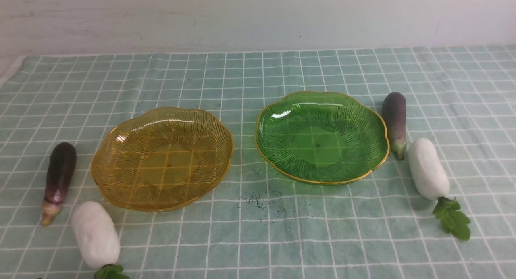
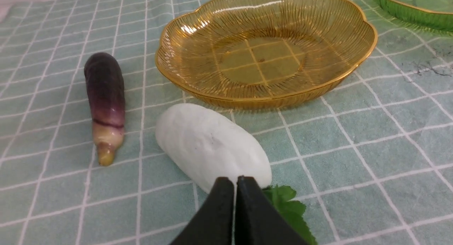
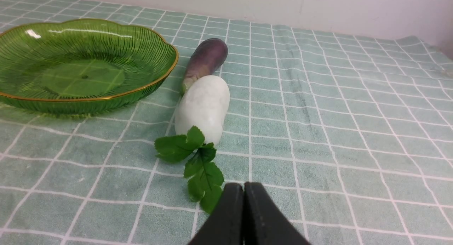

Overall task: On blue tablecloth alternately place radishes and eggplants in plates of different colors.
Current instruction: 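Pick up the white radish and place it in the left plate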

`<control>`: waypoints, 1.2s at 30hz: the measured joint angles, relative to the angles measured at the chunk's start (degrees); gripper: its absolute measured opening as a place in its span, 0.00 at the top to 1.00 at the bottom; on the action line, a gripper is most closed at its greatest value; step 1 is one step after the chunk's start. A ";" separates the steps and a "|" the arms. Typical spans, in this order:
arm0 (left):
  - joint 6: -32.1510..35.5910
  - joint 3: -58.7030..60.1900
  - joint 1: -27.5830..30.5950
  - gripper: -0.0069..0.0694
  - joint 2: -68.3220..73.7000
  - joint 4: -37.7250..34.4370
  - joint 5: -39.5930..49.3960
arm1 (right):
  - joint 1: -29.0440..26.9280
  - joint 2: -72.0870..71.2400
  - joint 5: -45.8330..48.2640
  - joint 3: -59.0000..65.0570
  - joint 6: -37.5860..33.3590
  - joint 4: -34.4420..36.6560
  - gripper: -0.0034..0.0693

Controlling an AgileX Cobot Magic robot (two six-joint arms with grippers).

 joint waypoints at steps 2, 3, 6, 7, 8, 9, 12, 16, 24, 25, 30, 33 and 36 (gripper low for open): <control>-0.57 0.06 0.00 0.92 0.00 -2.25 -3.77 | 0.00 0.00 0.00 0.00 0.00 0.00 0.97; -1.66 0.06 0.00 0.92 0.00 -4.08 -6.43 | 0.00 0.00 0.00 0.00 0.00 0.00 0.97; -4.13 0.06 0.00 0.92 0.00 -9.06 -11.79 | 0.00 0.00 0.00 0.00 0.00 0.00 0.97; -5.17 0.06 0.00 0.92 0.00 -11.29 -14.30 | 0.00 0.00 0.00 0.00 0.00 0.00 0.97; -5.65 0.06 0.00 0.92 0.00 -12.96 -15.83 | 0.00 0.00 0.00 0.00 0.00 0.00 0.97; -6.12 0.10 0.00 0.92 0.00 -14.78 -18.34 | 0.00 0.00 0.00 0.00 0.00 0.00 0.97; -6.25 0.10 0.00 0.92 0.00 -16.75 -23.69 | 0.00 0.00 0.00 0.00 0.00 -0.05 0.97; -8.10 -0.29 0.00 0.92 0.00 -20.76 -35.80 | 0.00 0.00 0.00 0.00 0.00 -0.47 0.97; -8.43 -18.88 0.28 0.92 8.53 -26.89 -10.05 | 0.00 0.00 -3.47 0.51 2.94 8.95 0.97; -8.43 -20.99 0.28 0.92 11.38 -26.48 -5.43 | 0.00 0.00 -4.44 0.57 3.54 11.95 0.97; -9.43 -29.23 0.28 0.92 33.30 -17.86 18.69 | 0.00 0.00 -14.13 0.57 6.84 33.81 0.97; -10.12 -31.42 0.28 0.92 44.15 -15.19 24.88 | 0.00 0.00 -17.49 0.57 6.84 40.83 0.97; -10.87 -33.68 0.39 0.92 51.65 -14.10 26.31 | 0.00 0.00 -20.99 0.57 6.89 43.20 0.97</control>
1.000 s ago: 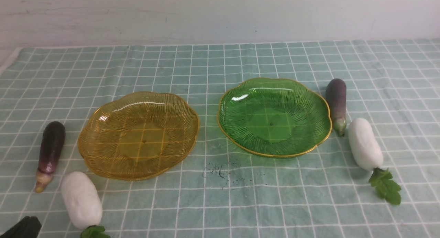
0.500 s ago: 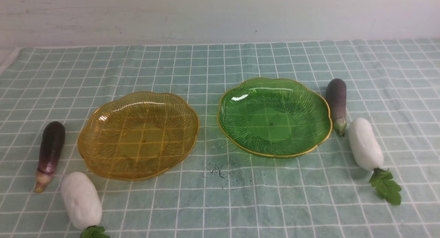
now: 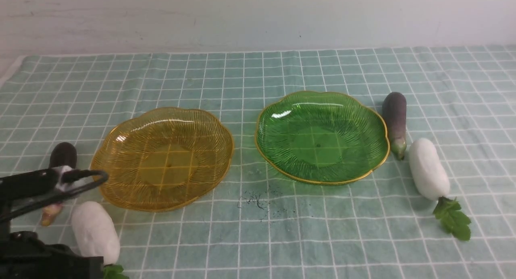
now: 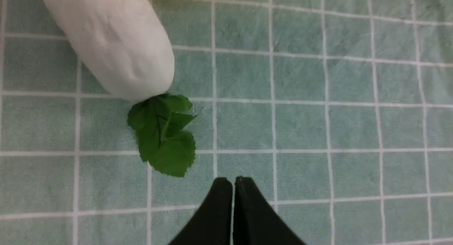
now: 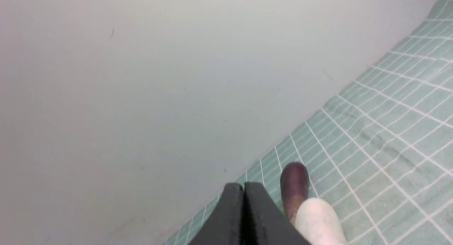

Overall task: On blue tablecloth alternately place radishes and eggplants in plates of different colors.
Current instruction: 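Pick up the white radish and place it in the left plate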

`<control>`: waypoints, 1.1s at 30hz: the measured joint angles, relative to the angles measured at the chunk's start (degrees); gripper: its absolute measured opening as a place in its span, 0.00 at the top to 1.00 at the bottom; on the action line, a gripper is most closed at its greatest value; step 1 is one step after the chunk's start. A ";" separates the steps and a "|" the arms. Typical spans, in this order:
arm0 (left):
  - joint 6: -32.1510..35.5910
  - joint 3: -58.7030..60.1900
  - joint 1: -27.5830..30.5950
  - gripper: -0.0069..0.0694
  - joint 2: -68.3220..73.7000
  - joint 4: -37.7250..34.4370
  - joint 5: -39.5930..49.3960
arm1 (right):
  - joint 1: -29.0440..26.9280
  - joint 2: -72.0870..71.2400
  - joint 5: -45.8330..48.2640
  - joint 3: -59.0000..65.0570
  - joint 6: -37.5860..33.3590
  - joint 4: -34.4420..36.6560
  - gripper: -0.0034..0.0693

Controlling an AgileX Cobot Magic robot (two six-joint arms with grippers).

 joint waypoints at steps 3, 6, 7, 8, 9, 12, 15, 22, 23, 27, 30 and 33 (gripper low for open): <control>-0.12 -6.36 2.85 0.91 8.01 1.54 2.36 | 0.00 0.00 -1.29 -0.21 0.04 2.30 0.97; -0.12 -10.79 6.57 0.91 11.27 1.59 5.54 | 0.00 0.88 7.35 -4.83 -2.28 1.89 0.97; -0.05 -12.17 8.00 0.91 12.21 1.59 6.49 | 0.00 2.05 10.95 -6.97 -3.38 1.32 0.97; 0.38 -13.29 9.24 0.91 13.37 1.53 7.55 | 0.00 4.24 14.62 -9.92 -4.29 0.44 0.97; 0.97 -14.10 10.22 0.91 14.73 1.48 8.32 | 0.00 8.45 19.14 -13.69 -5.24 -0.91 0.97; 3.71 -15.08 11.18 0.91 17.99 1.19 8.65 | 0.00 18.43 28.83 -22.24 -7.62 -4.17 0.97; 7.08 -15.25 11.23 0.88 20.57 0.11 8.53 | 0.00 28.61 38.09 -30.31 -10.93 -8.30 0.97; 9.29 -15.42 11.29 0.64 26.07 -2.35 5.25 | 0.00 44.64 48.26 -39.74 -16.47 -11.76 0.97; 9.28 -15.42 11.29 0.57 26.97 -2.56 4.46 | 0.00 45.58 48.40 -39.89 -16.71 -11.62 0.97; 7.64 -15.42 11.29 0.28 30.77 -2.77 1.78 | 0.10 49.54 48.88 -40.05 -18.33 -10.52 0.97; 5.67 -15.42 11.34 0.08 33.93 -2.30 0.06 | 0.12 50.29 48.72 -40.05 -19.73 -9.68 0.97; 5.22 -15.42 11.34 0.02 36.59 -2.19 -1.54 | 0.29 50.35 48.12 -40.09 -20.01 -9.62 0.97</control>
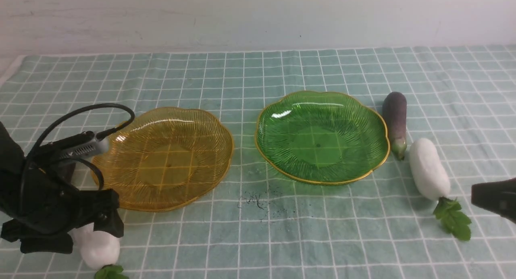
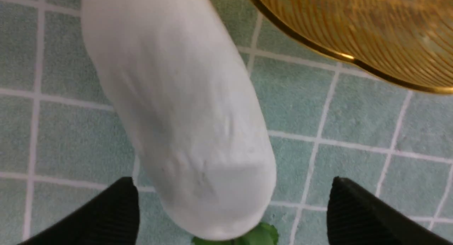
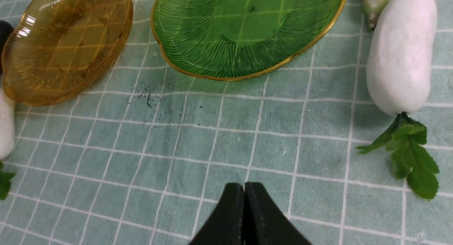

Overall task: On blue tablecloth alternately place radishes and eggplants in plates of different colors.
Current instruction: 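Pick up the white radish and place it in the left plate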

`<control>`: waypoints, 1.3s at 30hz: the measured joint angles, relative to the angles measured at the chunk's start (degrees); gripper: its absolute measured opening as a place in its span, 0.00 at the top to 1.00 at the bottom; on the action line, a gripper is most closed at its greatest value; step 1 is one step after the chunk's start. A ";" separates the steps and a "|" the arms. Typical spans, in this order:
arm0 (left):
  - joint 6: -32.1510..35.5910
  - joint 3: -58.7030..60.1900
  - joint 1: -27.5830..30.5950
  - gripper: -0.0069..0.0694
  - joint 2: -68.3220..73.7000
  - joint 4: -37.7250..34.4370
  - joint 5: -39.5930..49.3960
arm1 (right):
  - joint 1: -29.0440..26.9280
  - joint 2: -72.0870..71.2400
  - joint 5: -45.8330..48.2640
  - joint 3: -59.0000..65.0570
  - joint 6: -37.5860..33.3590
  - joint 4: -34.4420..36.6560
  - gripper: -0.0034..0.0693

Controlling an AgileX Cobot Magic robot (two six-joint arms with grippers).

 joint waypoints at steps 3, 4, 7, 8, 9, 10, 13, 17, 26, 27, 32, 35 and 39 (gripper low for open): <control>-0.45 0.00 0.00 0.02 2.23 0.08 -1.44 | 0.18 0.55 -0.31 0.00 0.45 0.11 0.97; -0.65 0.00 0.00 0.02 4.02 0.08 -2.26 | 0.18 1.12 -0.29 0.00 1.59 0.11 0.97; -0.80 0.00 0.00 0.14 5.79 0.54 -2.54 | 0.18 2.24 -0.29 -0.08 3.59 -0.16 0.97; -0.80 0.00 0.00 0.22 6.18 0.75 -2.46 | 0.18 2.94 -0.29 -0.32 4.47 -0.72 0.97; -0.80 -0.12 0.06 0.27 6.25 1.03 -2.46 | 0.18 3.62 -0.24 -0.77 5.07 -1.72 0.97; -0.80 -0.29 0.06 0.27 6.25 1.65 -2.17 | 0.18 4.22 -0.15 -1.46 5.57 -2.92 0.97; -0.80 -1.38 0.06 0.26 5.89 3.46 1.68 | 0.18 7.43 0.69 -4.85 9.03 -7.42 0.97; -0.80 -4.14 0.06 0.26 2.28 4.79 8.93 | 0.18 10.90 0.87 -8.75 11.57 -11.24 0.97; 7.04 -12.73 -2.75 0.26 -7.49 1.63 9.02 | 0.18 26.20 0.85 -17.63 12.22 -18.68 0.71; 9.33 -14.55 -3.79 0.26 -6.76 0.22 7.68 | 0.30 28.79 0.58 -19.05 11.51 -18.89 0.62; 14.39 -20.78 -6.39 0.26 0.68 -1.55 2.02 | 1.74 39.33 -3.32 -23.87 9.57 -20.30 0.28; 14.71 -23.56 -6.58 0.26 5.61 -1.49 0.02 | 2.19 45.32 -4.91 -26.52 9.46 -21.73 0.15; 14.64 -26.72 -6.58 0.26 11.77 0.09 -0.62 | 2.19 52.63 -5.22 -29.99 9.92 -23.27 0.09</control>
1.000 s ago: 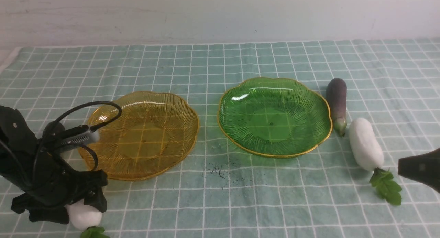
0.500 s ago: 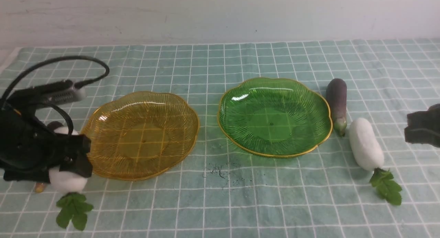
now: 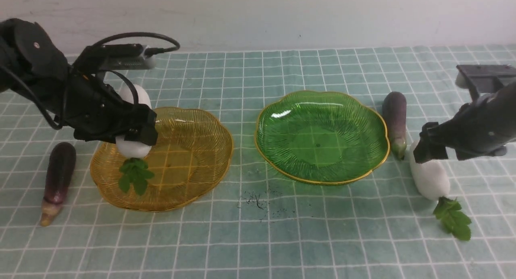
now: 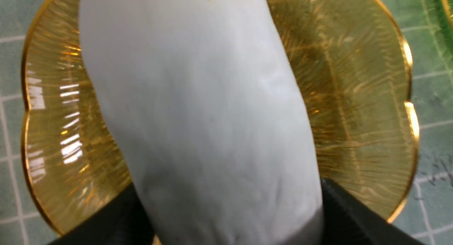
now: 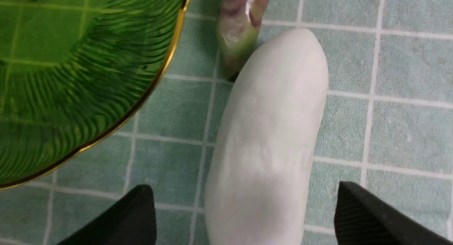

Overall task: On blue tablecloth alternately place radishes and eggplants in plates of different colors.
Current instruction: 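Pick up the white radish and place it in the left plate, then place the white radish onto the plate beside the other radish with the right gripper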

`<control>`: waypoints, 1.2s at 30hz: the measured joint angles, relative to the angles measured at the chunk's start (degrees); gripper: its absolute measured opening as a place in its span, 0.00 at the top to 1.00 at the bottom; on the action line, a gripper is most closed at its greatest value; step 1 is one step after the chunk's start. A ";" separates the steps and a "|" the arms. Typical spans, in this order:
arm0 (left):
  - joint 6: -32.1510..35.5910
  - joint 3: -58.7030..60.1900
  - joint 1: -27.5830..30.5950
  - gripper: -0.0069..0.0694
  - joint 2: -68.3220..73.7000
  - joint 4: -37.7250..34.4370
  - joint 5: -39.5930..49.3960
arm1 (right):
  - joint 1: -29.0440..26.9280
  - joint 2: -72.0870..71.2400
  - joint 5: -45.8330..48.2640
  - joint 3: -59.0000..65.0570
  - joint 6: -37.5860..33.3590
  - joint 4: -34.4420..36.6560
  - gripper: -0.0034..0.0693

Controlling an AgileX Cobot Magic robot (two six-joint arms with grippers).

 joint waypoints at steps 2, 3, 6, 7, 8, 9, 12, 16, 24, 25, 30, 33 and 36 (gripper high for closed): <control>-0.25 -1.31 0.00 0.26 3.27 1.38 -0.04 | 0.00 3.18 0.00 -0.99 0.92 -0.53 0.09; -0.36 -1.81 0.00 0.26 4.82 1.84 -0.17 | 0.00 4.20 0.14 -1.29 1.27 -0.60 0.09; -0.50 -2.42 0.00 0.26 7.82 3.10 -0.38 | 0.19 6.39 0.98 -1.50 2.46 -0.79 0.23; -0.59 -2.42 0.00 0.26 8.04 3.16 -0.38 | 0.17 6.38 1.06 -1.50 2.51 -0.79 0.26; -0.93 -2.42 0.00 0.26 8.39 3.52 -0.38 | 0.23 6.30 1.49 -1.55 2.64 -0.86 0.34; -1.28 -2.42 0.00 0.26 8.51 3.84 -0.38 | 0.29 6.15 1.77 -1.55 2.64 -1.01 0.35; -2.10 -2.91 0.00 0.26 8.63 4.82 -0.38 | 0.29 3.82 3.76 -1.55 3.52 -2.70 0.33; -2.41 -4.59 -0.05 0.24 8.63 6.31 0.01 | 0.29 -1.53 4.79 -1.55 4.68 -3.59 0.33; -2.97 -11.03 -0.11 0.21 8.63 7.05 6.10 | 9.05 -11.62 -1.39 -4.07 -2.59 18.97 0.33; -2.97 -11.08 -0.11 0.21 8.63 7.05 6.51 | 11.19 -10.69 -1.39 -5.74 -4.88 22.36 0.33; -4.49 -11.08 -0.11 0.17 10.32 7.05 9.22 | 21.58 -0.37 -1.18 -16.41 -9.27 28.97 0.33; -5.56 -11.08 -0.11 0.12 11.22 7.05 9.37 | 23.84 4.07 -0.47 -21.34 -9.28 29.05 0.33; -6.90 -11.08 -0.11 0.06 11.94 7.75 10.21 | 26.48 11.42 1.63 -28.37 -8.11 29.05 0.33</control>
